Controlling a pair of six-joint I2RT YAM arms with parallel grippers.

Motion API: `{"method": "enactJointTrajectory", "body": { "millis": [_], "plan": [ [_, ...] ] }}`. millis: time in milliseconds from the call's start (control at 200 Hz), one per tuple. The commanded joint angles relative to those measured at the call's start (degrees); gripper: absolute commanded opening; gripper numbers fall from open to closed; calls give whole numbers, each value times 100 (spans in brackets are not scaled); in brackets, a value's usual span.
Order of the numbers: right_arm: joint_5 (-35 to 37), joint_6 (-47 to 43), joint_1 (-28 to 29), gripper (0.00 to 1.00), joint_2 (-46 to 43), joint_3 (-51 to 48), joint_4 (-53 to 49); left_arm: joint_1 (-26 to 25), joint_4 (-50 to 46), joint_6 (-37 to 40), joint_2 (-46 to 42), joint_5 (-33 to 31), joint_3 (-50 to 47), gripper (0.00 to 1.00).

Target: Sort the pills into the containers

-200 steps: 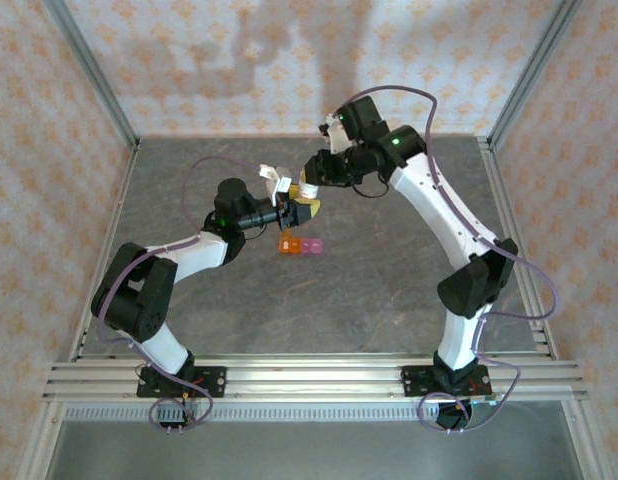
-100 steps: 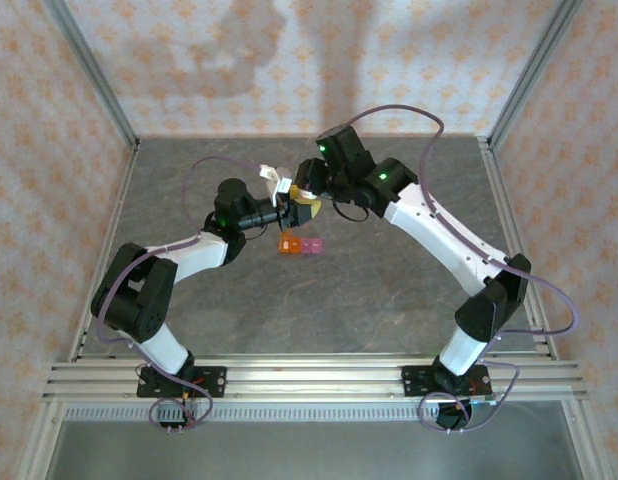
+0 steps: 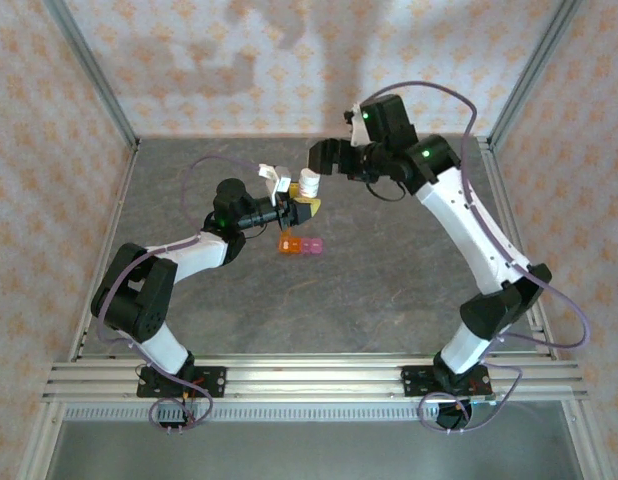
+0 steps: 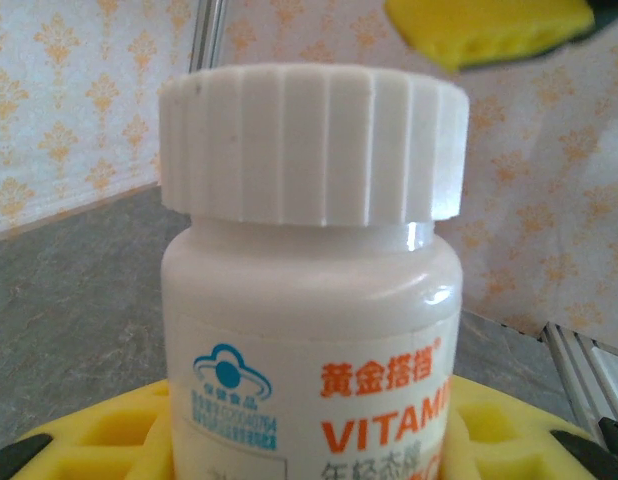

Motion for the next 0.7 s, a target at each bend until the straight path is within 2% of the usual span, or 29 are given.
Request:
{"method": "enactJointTrajectory", "body": {
  "millis": [0, 185, 375, 470, 626, 696],
  "plan": [
    [-451, -1053, -43, 86, 630, 704, -988, 36, 192, 148, -156, 190, 129, 0],
    [-643, -1489, -45, 85, 1435, 1828, -1696, 40, 179, 129, -184, 198, 93, 0],
    [-697, -1500, -45, 79, 1587, 1950, -1726, 43, 162, 106, -200, 194, 100, 0],
    [-716, -1497, -44, 72, 1593, 1887, -1717, 36, 130, 142, -201, 191, 113, 0],
    [-825, -1436, -48, 52, 1588, 1790, -1671, 39, 164, 105, -212, 174, 88, 0],
    [-857, -1379, -46, 49, 1553, 1692, -1618, 36, 155, 118, -212, 165, 91, 0]
  ]
}}
